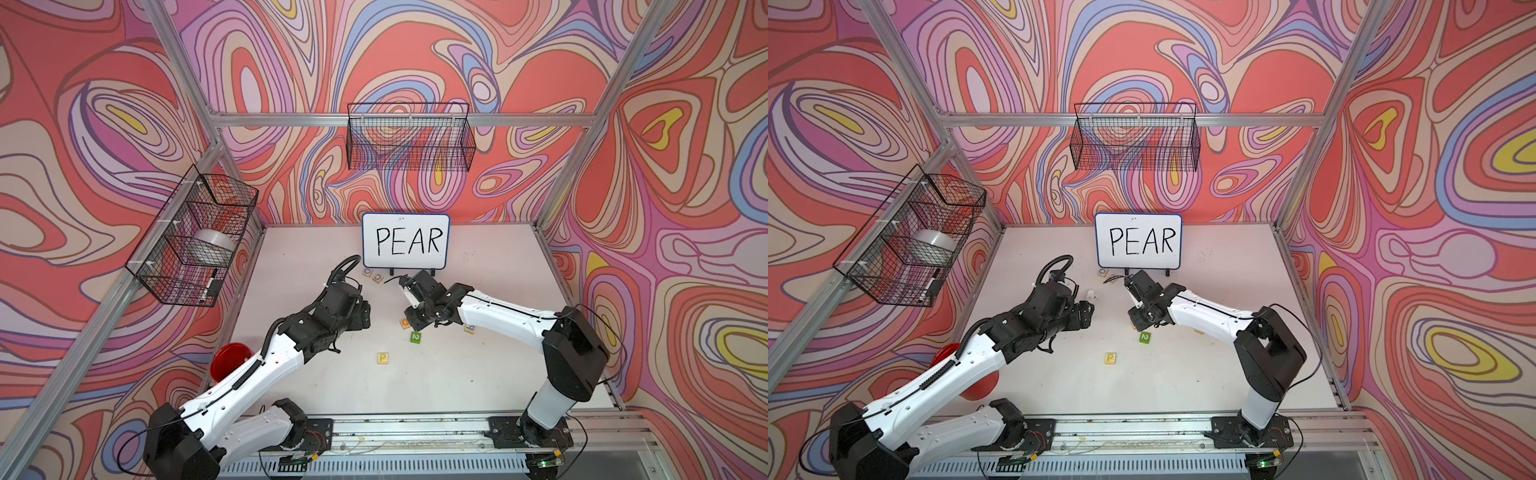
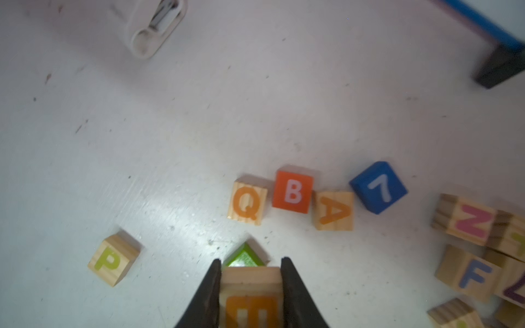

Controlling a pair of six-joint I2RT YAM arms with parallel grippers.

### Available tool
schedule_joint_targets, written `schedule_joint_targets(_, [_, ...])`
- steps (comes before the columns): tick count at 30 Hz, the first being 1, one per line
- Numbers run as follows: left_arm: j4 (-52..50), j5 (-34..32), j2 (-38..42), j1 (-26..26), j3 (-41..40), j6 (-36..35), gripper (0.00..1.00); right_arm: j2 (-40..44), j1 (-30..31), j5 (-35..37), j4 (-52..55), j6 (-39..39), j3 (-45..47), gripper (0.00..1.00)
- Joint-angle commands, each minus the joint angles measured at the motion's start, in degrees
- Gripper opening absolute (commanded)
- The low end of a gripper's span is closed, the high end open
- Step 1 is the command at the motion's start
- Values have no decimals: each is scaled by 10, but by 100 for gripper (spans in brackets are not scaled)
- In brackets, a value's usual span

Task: Spell the uppercase word “pear” with letter blocks
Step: Place the letter block at the center of the board.

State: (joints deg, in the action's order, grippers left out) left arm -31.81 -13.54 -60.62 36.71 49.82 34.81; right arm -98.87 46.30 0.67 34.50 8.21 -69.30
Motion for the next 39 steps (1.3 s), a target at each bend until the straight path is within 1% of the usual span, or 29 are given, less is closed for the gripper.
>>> schedule_joint_targets(1, [-34,-19,14,-3,-5,17,87,-21,31,-45,23,-48,-2,28])
schedule_joint_targets(8, [-41,-20,23,-3,-11,32,87,-56,71,-83,23,-72,3,27])
schedule_joint_targets(11, [-43,-23,26,-3,-11,32,87,-71,83,-87,28,-83,-2,27])
schedule_joint_targets(22, [-53,-36,37,-3,-13,33,87,-99,92,-81,16,-102,2,28])
schedule_joint_targets(28, [-56,-42,37,-3,-14,34,87,-110,101,-92,8,-112,2,29])
schedule_joint_targets(30, [-56,-45,38,-3,-14,34,87,-114,104,-92,8,-115,0,31])
schedule_joint_targets(34, [-58,-47,39,-3,-15,37,87,-107,104,-85,14,-114,-1,44])
schedule_joint_targets(39, [-57,-49,38,-3,-14,35,87,-78,104,-55,9,-85,19,50])
